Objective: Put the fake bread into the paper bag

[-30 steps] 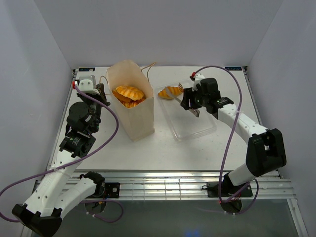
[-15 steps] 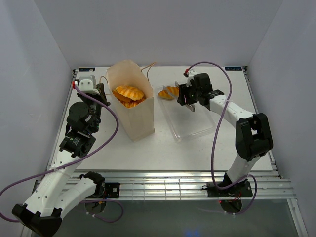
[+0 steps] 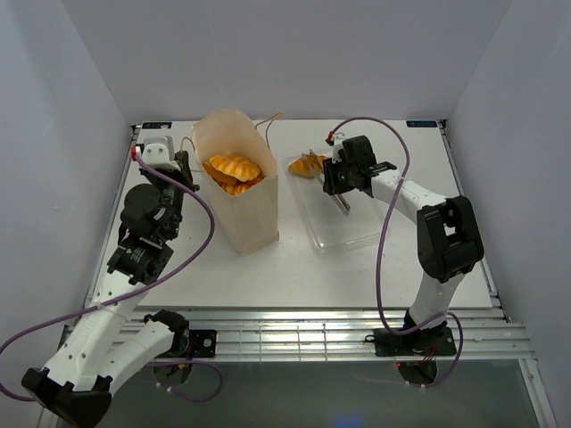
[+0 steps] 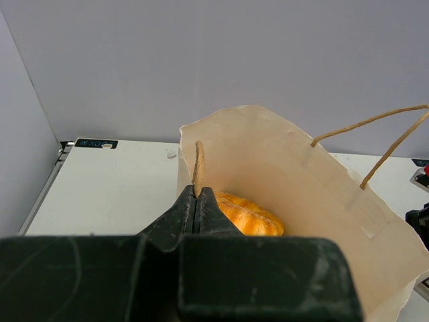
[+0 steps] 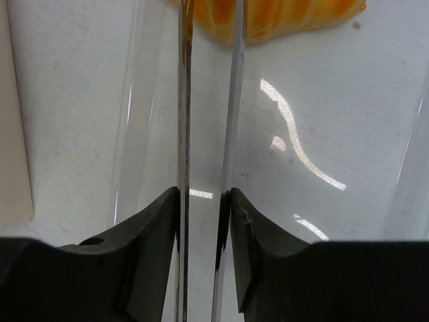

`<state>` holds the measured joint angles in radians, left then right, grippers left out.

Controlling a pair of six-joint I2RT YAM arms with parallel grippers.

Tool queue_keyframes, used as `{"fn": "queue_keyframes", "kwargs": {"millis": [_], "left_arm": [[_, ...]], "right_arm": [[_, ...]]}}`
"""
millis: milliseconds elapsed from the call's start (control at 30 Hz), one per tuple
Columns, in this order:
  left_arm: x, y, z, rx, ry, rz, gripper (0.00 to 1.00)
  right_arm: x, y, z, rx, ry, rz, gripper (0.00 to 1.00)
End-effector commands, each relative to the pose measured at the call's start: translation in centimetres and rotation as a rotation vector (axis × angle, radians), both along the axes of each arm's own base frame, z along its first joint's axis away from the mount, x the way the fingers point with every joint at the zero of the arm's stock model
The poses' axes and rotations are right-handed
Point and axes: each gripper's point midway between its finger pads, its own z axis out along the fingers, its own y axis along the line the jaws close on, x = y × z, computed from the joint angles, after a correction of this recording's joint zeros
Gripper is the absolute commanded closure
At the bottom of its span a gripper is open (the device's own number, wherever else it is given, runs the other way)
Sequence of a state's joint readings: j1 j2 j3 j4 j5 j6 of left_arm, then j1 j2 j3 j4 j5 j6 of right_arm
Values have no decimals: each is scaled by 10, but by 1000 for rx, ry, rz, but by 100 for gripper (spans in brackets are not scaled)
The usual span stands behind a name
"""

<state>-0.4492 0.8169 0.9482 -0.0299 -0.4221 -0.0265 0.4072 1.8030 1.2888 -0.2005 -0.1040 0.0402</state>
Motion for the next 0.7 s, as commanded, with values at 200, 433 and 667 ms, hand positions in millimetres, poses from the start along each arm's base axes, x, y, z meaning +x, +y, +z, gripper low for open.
{"fn": "queue_keyframes", "kwargs": {"millis": [200,433,667], "left_arm": [[-4,-3,6,-13,-13,-18,100],[-5,-1,8,-17,-18,-12,100],[-6,0,9,-18,-22,-9,100]], "right_arm": [[7,9,15,25,-1,25,83],[4,19,47,91,-22,45,92],[1,18,103,141,-100,35,92]]}}
